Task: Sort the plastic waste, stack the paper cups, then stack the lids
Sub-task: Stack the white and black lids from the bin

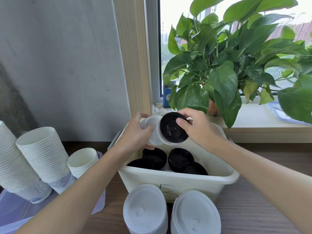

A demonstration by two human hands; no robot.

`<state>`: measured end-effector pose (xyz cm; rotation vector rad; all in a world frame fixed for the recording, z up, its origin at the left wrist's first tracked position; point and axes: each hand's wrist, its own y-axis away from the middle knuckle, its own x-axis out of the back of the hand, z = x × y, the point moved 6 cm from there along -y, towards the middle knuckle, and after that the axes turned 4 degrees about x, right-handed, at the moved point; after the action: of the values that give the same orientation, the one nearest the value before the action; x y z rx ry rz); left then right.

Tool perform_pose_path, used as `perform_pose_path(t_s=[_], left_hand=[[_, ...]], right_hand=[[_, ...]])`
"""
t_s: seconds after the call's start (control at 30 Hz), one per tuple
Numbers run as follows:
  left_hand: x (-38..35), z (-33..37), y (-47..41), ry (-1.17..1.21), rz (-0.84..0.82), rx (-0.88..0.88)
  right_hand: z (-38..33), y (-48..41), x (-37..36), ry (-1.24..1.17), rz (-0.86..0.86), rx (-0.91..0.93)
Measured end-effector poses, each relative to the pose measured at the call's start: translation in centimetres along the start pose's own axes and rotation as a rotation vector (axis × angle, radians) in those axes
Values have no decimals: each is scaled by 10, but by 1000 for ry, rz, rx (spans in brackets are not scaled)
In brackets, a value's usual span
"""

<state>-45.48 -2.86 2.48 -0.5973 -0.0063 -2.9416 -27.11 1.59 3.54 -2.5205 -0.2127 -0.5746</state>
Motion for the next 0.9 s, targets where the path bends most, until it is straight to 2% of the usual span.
perform_pose_path(t_s=[0.07,0.37,0.77,0.9], left_hand=[[-6,1,1,36,-78,12],[-20,5,5,159,-237,53],[-23,9,9,244,-280,84],[-24,4,5,198,-279,111]], right_hand=[[-2,1,3,-13,34,8],[-2,-1,3,0,70,27],[-8,2,11,34,152,22],[-9,2,12,56,169,20]])
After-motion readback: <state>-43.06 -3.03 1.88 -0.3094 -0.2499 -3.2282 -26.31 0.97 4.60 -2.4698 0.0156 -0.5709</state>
